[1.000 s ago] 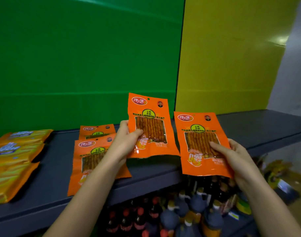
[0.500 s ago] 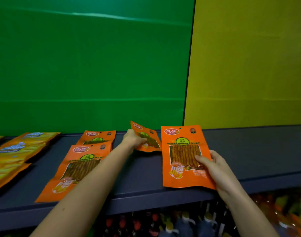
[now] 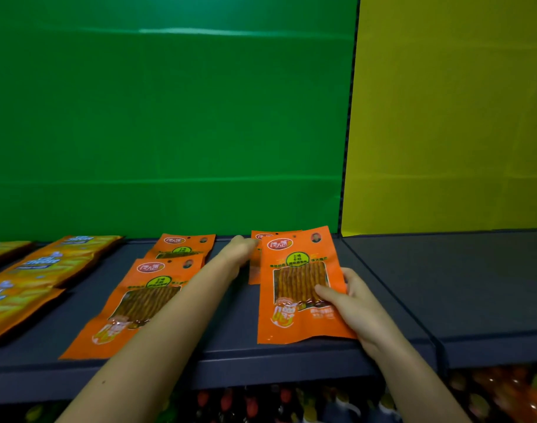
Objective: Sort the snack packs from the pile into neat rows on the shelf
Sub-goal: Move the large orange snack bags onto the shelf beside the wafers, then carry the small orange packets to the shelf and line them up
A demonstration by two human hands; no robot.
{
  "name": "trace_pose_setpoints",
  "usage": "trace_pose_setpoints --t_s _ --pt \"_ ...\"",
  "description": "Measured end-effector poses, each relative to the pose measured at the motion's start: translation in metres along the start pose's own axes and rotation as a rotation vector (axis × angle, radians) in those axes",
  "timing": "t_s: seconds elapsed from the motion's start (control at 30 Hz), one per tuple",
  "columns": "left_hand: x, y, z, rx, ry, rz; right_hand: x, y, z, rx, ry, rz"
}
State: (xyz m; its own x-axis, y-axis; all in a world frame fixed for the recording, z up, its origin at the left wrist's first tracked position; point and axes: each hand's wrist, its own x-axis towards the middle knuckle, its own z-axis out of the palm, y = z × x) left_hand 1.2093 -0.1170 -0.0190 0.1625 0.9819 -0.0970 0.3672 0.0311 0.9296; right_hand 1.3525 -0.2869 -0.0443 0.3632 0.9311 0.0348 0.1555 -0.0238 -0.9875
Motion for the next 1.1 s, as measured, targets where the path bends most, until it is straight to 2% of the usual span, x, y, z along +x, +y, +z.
trace_pose_setpoints --t_s 0.1,0.17,0.3,0.4,0.47,0.57,0.67,0.8,0.93,1.1 --pt "-0.016 0.003 -0.011 0.052 -0.029 0.107 0.005 -0.001 0.011 -0.218 0.042 -0.051" --pt "-0.025 0.000 -0.024 0.200 -0.031 0.218 0.007 -0.001 0.015 -0.405 0.061 -0.067" --pt "-0.063 -0.011 -0.058 0.703 0.162 0.439 0.003 -0.002 0.019 -0.654 0.095 -0.088" --pt "-0.098 -0.024 -0.084 0.911 0.333 0.520 -0.006 -0.006 0.019 -0.928 0.152 -0.125" --pt "-0.121 -0.036 -0.106 0.952 0.444 0.572 -0.013 -0.011 0.019 -1.060 0.228 -0.245" --pt "-0.162 -0.056 -0.142 0.966 0.534 0.604 -0.022 -0.028 0.036 -0.982 0.214 -0.487" --pt "-0.201 -0.082 -0.177 0.961 0.643 0.538 -0.028 -0.044 0.073 -0.892 0.065 -0.694" --pt "-0.244 -0.124 -0.227 1.054 0.763 0.353 -0.041 -0.052 0.137 -0.771 -0.167 -0.888" --pt "-0.283 -0.174 -0.280 1.145 0.872 0.122 -0.062 -0.054 0.204 -0.657 -0.305 -0.983" --pt "-0.336 -0.227 -0.338 1.151 0.926 -0.106 -0.096 -0.059 0.287 -0.643 -0.457 -1.084"
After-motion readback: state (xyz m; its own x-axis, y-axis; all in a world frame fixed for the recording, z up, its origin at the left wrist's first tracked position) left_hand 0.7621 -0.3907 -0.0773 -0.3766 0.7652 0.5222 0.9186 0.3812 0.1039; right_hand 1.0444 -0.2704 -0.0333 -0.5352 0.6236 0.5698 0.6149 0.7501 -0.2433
